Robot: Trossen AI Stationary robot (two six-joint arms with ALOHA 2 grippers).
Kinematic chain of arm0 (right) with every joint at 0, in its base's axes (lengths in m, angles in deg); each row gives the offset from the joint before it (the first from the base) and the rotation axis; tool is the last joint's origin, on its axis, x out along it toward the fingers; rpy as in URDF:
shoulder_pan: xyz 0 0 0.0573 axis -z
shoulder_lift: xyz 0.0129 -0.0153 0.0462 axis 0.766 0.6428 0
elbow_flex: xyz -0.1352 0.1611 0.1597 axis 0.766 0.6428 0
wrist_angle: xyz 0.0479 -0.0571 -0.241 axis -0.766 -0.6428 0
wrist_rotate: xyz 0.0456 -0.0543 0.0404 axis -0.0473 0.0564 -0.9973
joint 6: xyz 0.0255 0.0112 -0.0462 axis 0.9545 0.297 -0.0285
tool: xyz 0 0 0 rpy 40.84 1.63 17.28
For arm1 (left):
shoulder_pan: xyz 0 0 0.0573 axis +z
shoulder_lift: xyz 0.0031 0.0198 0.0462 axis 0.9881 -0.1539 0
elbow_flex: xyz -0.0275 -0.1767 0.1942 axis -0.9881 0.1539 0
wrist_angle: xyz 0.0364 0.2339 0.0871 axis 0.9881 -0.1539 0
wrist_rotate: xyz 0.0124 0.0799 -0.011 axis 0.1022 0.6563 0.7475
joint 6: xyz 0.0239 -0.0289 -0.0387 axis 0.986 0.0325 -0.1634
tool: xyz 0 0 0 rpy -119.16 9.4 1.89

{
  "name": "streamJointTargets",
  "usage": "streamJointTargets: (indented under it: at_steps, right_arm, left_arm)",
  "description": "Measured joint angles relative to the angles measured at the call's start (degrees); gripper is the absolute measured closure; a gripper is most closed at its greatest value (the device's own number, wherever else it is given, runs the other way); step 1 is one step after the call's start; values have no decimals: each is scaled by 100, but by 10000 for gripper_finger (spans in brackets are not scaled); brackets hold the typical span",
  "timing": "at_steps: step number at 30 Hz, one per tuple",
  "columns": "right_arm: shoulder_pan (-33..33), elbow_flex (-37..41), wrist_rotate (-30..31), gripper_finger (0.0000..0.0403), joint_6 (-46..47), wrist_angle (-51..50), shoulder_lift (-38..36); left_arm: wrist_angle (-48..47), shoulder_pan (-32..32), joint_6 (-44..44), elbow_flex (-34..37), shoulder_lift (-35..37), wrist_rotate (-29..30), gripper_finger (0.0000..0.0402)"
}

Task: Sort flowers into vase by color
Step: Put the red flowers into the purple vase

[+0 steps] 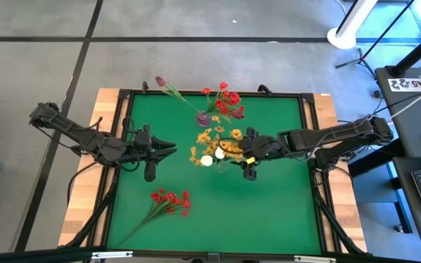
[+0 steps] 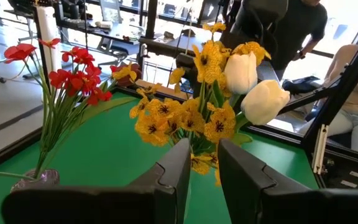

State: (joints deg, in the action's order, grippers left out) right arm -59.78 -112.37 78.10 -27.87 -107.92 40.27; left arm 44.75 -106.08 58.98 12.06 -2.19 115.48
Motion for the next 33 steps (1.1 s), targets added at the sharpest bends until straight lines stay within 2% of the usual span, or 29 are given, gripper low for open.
streamJointTargets:
  at_steps: [7,11,13,19,22,29,33]
  right_arm:
    - [0,0,-31,157,116,-244,-313]
    - [-3,0,-489,157,184,-500,-706]
    - [-112,0,-482,157,308,-703,-960]
    - [-730,2,454,157,705,-1462,-1784]
    - [-1142,-2,1038,157,901,-1645,-2102]
    - [-1952,0,2214,157,1048,-1841,-2573]
    - [-2231,2,2944,157,1042,-1824,-2824]
  left_arm:
    - [-25,0,-15,1,0,1,324]
    - [-45,0,-239,-1,0,-16,324]
    - [-106,0,-269,-1,0,-43,324]
    - [-166,-2,-380,-1,0,-49,324]
    - [-554,-1,-704,-1,2,-393,324]
    - [-2671,-425,-2507,-1,-109,-968,323]
    - [-3186,-802,-3471,-1,-439,-1535,323]
